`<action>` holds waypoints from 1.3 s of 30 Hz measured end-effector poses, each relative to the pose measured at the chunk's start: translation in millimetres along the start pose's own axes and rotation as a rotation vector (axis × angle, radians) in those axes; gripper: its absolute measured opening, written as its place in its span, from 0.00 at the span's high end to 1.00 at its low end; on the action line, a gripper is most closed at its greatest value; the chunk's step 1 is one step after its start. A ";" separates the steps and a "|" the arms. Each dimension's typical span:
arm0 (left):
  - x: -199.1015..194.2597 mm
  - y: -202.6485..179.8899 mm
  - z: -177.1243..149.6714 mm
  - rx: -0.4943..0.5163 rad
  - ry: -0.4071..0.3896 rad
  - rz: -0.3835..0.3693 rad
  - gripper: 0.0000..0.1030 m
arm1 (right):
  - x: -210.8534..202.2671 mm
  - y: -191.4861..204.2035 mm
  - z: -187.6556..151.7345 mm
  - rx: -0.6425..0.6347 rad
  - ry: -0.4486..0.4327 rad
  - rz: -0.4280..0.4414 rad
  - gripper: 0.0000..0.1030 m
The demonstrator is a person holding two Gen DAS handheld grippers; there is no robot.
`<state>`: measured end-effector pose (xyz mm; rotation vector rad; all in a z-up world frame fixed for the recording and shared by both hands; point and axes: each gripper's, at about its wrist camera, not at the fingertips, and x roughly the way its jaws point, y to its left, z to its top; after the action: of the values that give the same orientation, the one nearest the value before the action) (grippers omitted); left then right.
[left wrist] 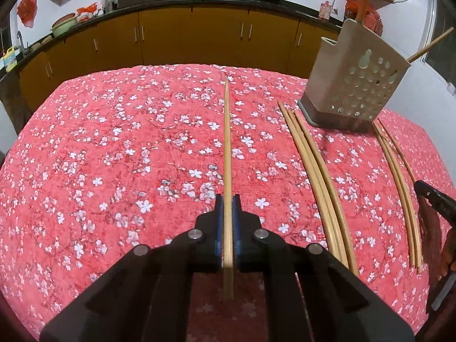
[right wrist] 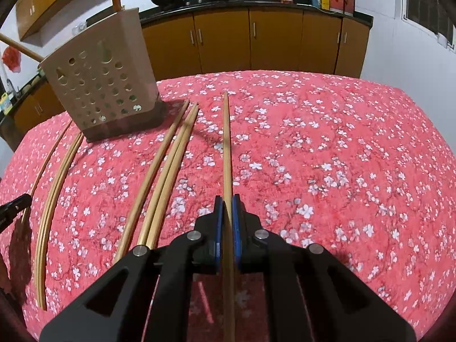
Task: Organize utensils
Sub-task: 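Lower the left tool and grasp another chopstick while the right tool grasps one, then raise the left tool's chopstick upright above the holder while the right tool does likewise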
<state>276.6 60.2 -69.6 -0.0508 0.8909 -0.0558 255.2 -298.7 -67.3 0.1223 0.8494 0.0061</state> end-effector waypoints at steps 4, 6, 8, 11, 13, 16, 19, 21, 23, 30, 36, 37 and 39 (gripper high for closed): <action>-2.4 1.6 -3.6 -0.005 -0.005 -0.004 0.92 | 0.2 -0.3 -0.7 0.006 -0.001 0.005 0.93; -3.3 3.2 -4.2 -0.009 -0.005 -0.010 0.92 | -0.4 -0.3 -1.3 0.006 -0.001 0.004 0.93; -3.8 1.6 -5.4 -0.009 -0.005 -0.008 0.92 | -1.1 0.1 -2.1 0.004 0.001 0.002 0.93; -6.9 0.8 -7.7 -0.002 -0.001 -0.005 0.92 | -6.5 0.1 -7.9 -0.005 0.006 0.001 0.92; -9.7 0.8 -9.9 -0.001 0.002 -0.006 0.92 | -12.0 -1.1 -13.4 -0.008 0.007 0.002 0.92; -12.0 -0.4 -13.1 0.007 -0.002 -0.003 0.92 | -16.1 -2.9 -19.2 -0.007 -0.003 0.004 0.92; -12.1 -1.2 -13.3 0.008 -0.002 0.003 0.92 | -15.9 -3.5 -19.1 -0.004 -0.002 0.003 0.92; -12.0 -1.2 -13.5 0.010 -0.001 0.003 0.92 | -16.3 -2.6 -19.6 -0.006 -0.002 -0.001 0.92; -12.0 -1.5 -13.4 0.008 -0.001 0.000 0.92 | -16.0 -1.8 -19.5 -0.005 -0.002 0.000 0.92; -13.0 -0.5 -13.4 0.005 0.000 0.002 0.92 | -16.3 -1.9 -20.2 -0.001 -0.001 0.007 0.92; -15.4 -6.3 -13.7 0.053 0.020 0.031 0.93 | -30.8 -8.8 -19.8 0.023 -0.034 0.027 0.93; -16.6 -5.8 -13.6 0.052 0.023 0.030 0.93 | -36.2 -9.9 -18.7 0.026 -0.046 0.030 0.93; -21.6 -4.6 -13.1 0.053 0.017 0.031 0.93 | -47.3 -12.5 -15.9 0.031 -0.069 0.034 0.93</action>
<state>252.8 56.9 -60.7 0.0132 0.9065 -0.0514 211.6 -311.9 -43.6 0.1654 0.7785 0.0201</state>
